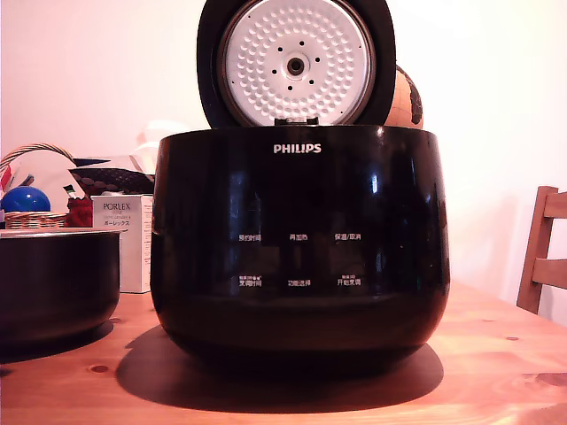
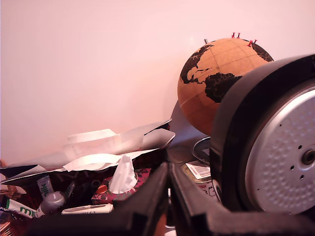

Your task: Pick up the metallic pot next to the rice cooker

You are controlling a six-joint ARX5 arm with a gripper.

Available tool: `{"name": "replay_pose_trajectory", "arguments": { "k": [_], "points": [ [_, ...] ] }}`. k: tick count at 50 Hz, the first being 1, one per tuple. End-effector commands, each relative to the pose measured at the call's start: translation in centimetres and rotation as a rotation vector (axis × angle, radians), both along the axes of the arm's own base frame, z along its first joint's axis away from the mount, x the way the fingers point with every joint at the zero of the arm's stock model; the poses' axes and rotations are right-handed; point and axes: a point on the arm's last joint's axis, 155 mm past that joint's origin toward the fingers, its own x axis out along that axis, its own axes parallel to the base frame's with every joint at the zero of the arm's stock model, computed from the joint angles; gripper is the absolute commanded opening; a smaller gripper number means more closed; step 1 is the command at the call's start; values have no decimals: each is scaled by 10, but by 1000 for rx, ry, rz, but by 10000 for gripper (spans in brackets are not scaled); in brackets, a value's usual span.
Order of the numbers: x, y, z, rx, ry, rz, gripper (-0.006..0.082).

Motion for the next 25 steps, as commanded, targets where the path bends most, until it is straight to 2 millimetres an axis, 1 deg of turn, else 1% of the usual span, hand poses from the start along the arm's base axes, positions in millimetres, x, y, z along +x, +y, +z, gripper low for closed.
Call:
{"name": "replay_pose_trajectory", "arguments": {
  "k": [1, 19, 25],
  "points": [
    [-1, 1, -11, 12, 17, 1, -22],
    [-1, 1, -9, 9, 9, 1, -22],
    [0, 4, -12, 31, 24, 10, -22]
  ]
}}
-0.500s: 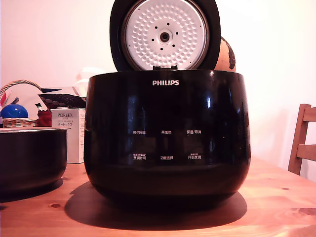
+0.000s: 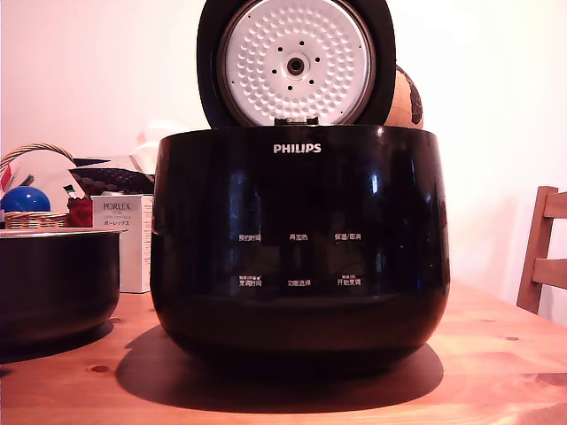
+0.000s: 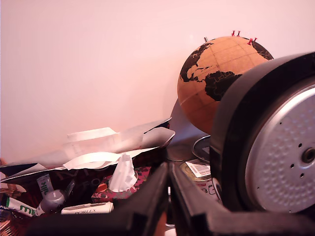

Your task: Pick up the metallic pot next to the rice cooker

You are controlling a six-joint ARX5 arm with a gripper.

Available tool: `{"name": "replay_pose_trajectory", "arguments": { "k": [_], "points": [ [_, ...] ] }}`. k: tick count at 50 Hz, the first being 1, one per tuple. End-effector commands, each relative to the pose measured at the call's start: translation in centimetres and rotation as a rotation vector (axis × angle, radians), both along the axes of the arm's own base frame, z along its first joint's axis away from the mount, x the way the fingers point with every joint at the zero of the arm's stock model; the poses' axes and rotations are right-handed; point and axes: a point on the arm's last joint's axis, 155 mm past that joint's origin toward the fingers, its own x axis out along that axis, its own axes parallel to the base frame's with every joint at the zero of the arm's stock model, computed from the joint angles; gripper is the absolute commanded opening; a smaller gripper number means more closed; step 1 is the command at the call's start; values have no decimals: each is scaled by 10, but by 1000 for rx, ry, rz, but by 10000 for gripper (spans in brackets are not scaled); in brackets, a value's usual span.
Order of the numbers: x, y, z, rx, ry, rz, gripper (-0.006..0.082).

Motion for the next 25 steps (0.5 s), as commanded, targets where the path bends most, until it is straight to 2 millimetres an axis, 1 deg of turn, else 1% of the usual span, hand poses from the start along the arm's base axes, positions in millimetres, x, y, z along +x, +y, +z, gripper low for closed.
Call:
{"name": "replay_pose_trajectory", "arguments": {
  "k": [1, 6, 10, 13, 14, 15, 16, 18, 19, 21, 22, 24, 25],
  "points": [
    [0, 5, -10, 53, 16, 13, -22],
    [0, 13, -21, 132, 81, 20, -22],
    [-5, 14, -32, 188, 165, -18, -22],
    [-12, 13, -41, 219, 238, -60, -22],
    [-14, 14, -41, 221, 253, -65, -22],
    [-18, 13, -46, 226, 290, -84, -22],
    [-22, 14, -49, 270, 300, -101, -22],
    [-28, 16, -54, 276, 351, -112, -22],
    [-31, 18, -57, 335, 349, -131, -22],
    [-36, 22, -60, 352, 386, -132, -22],
    [-40, 24, -64, 409, 390, -151, -22],
    [-47, 28, -71, 430, 440, -156, -22],
    [-51, 29, -74, 476, 442, -180, -22]
  ]
}}
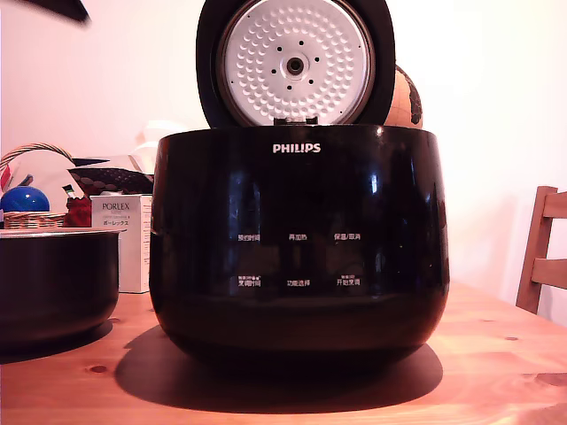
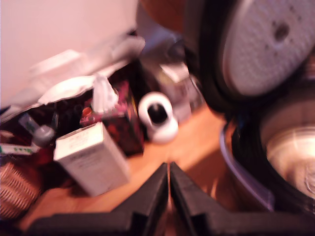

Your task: Pick up the metallic pot next to the rice cooker

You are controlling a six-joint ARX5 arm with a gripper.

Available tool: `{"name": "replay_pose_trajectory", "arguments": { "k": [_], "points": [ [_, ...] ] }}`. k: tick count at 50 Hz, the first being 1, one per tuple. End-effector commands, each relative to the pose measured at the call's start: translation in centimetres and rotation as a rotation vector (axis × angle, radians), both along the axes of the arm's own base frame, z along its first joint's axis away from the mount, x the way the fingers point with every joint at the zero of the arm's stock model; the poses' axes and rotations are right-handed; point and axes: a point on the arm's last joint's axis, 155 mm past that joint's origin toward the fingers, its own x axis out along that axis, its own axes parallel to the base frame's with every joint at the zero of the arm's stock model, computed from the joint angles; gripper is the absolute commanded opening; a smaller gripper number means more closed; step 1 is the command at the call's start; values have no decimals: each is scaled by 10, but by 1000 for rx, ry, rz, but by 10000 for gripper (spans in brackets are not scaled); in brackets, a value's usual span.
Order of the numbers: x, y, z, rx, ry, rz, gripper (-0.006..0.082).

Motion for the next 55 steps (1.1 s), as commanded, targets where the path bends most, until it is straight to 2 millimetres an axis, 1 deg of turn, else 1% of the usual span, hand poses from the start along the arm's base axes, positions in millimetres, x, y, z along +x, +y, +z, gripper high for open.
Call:
{"name": "replay_pose_trajectory", "arguments": {
  "k": [1, 6, 7, 15, 21, 27, 29, 32, 34, 37, 39, 42, 47, 55],
  "points": [
    [-19, 7, -30, 99, 112, -43, -22],
    [-36, 14, -48, 154, 207, -63, -22],
    [-40, 15, -52, 200, 204, -97, -22],
    [-69, 15, -85, 297, 343, -215, -22],
    [-72, 18, -105, 342, 424, -245, -22],
    [-69, 17, -124, 368, 493, -279, 0],
    [-67, 16, -131, 375, 519, -287, 21],
    [-65, 16, -142, 382, 563, -298, 78],
    [-65, 16, -149, 384, 592, -302, 149],
    [-63, 15, -158, 387, 626, -307, 290],
    [-61, 15, -163, 388, 640, -308, 366],
    [-57, 14, -170, 389, 655, -310, 430],
    [-51, 14, -180, 395, 681, -310, 449],
    [-41, 22, -200, 441, 726, -285, 454]
  ]
}}
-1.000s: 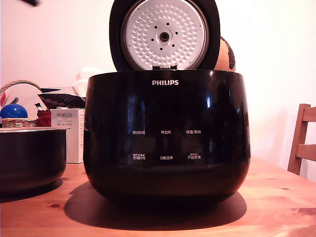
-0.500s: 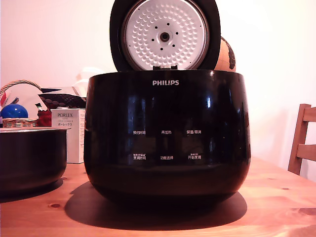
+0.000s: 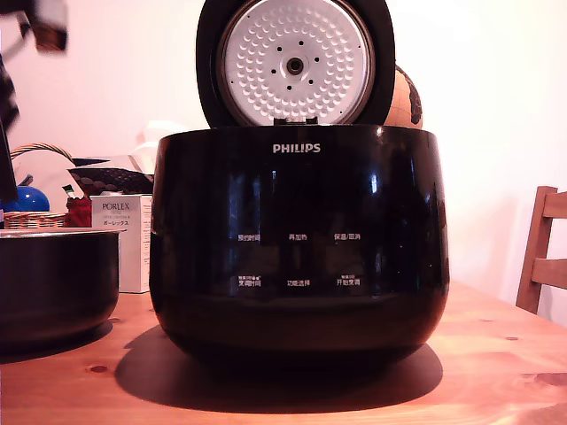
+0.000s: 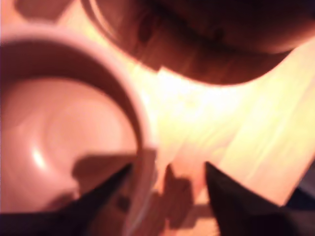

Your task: Pick up the metallic pot next to the rice cooker

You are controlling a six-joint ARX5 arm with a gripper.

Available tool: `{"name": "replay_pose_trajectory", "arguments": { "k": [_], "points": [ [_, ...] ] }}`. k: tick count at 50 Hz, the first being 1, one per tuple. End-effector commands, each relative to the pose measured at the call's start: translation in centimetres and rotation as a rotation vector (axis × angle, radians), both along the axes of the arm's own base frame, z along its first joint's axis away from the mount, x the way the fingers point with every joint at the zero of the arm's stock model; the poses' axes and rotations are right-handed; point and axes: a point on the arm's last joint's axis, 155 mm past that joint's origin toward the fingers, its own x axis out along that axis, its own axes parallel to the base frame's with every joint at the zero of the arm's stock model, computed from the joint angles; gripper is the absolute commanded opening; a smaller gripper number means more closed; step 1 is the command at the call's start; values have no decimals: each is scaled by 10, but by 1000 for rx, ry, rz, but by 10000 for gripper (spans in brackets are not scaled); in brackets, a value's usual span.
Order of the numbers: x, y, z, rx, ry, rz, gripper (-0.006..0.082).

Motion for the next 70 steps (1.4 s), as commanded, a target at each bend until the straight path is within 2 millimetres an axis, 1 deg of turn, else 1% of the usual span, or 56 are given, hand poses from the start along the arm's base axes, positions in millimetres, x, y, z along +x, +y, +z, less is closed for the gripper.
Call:
{"name": "replay_pose_trajectory", "arguments": {
  "k": [1, 6, 14, 18, 21, 24, 26, 28, 33, 35, 43, 49, 56, 64, 70],
  "points": [
    [3, 2, -13, 19, 27, -2, 454],
    [6, 2, -24, 27, 51, -1, 454],
    [15, 11, -41, 86, 66, 10, 452],
    [15, 13, -47, 101, 81, 11, 441],
    [16, 13, -49, 105, 86, 12, 414],
    [16, 13, -49, 104, 86, 12, 367],
    [17, 13, -49, 104, 82, 12, 316],
    [18, 13, -49, 102, 79, 12, 253],
    [18, 12, -49, 102, 77, 12, 48],
    [19, 12, -49, 103, 75, 7, -19],
    [23, 14, -47, 115, 59, 9, -20],
    [30, 22, -40, 158, 33, 19, -20],
    [35, 26, -24, 195, 17, 23, -20],
    [40, 27, 2, 235, -3, 42, -20],
    [43, 22, 26, 261, -28, 52, -20]
  ]
}}
